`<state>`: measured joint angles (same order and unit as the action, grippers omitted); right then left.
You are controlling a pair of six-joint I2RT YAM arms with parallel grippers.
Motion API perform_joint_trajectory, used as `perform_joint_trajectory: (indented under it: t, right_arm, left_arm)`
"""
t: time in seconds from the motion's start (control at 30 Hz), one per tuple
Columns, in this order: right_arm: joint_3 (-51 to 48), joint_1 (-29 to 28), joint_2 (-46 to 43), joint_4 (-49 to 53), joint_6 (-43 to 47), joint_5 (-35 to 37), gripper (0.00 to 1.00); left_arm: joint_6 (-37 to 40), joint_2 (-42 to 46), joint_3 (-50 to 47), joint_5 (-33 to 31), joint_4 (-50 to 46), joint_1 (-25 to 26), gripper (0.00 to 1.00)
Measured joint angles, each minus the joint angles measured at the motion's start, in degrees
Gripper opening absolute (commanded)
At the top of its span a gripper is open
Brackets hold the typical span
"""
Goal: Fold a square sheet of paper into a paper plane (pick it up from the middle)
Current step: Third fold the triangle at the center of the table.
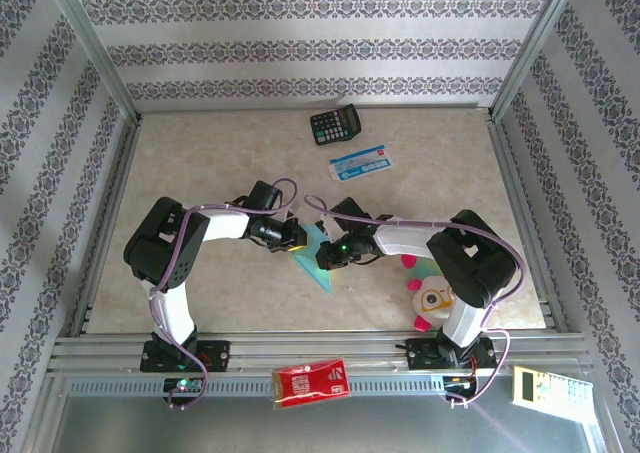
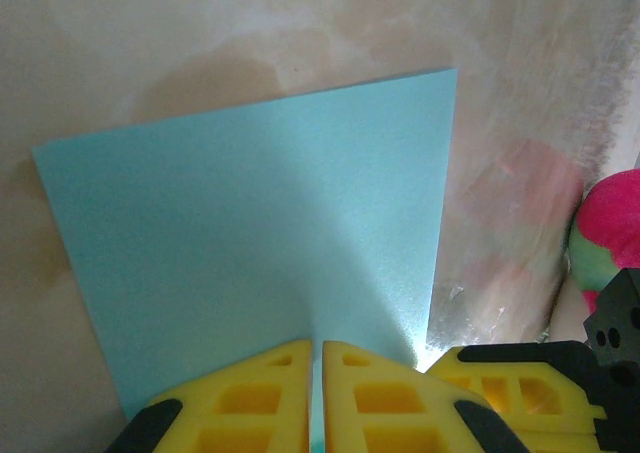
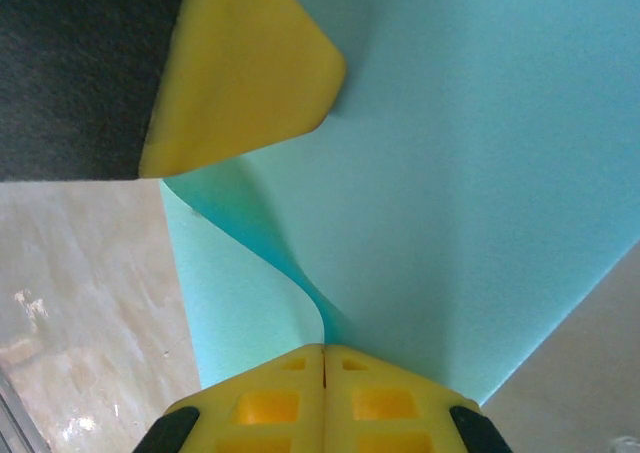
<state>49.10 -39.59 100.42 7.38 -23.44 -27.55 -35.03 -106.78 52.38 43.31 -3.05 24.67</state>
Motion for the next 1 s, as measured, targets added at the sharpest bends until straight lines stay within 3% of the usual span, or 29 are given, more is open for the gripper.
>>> perform_joint_trajectory:
  t: [1.0]
  right_arm:
    - [0.04, 0.48, -1.38, 2.08, 1.4, 0.07, 0.04]
  left_arm:
    - [0.15, -0.02, 0.0, 0.0, -0.02, 0.0, 0.13]
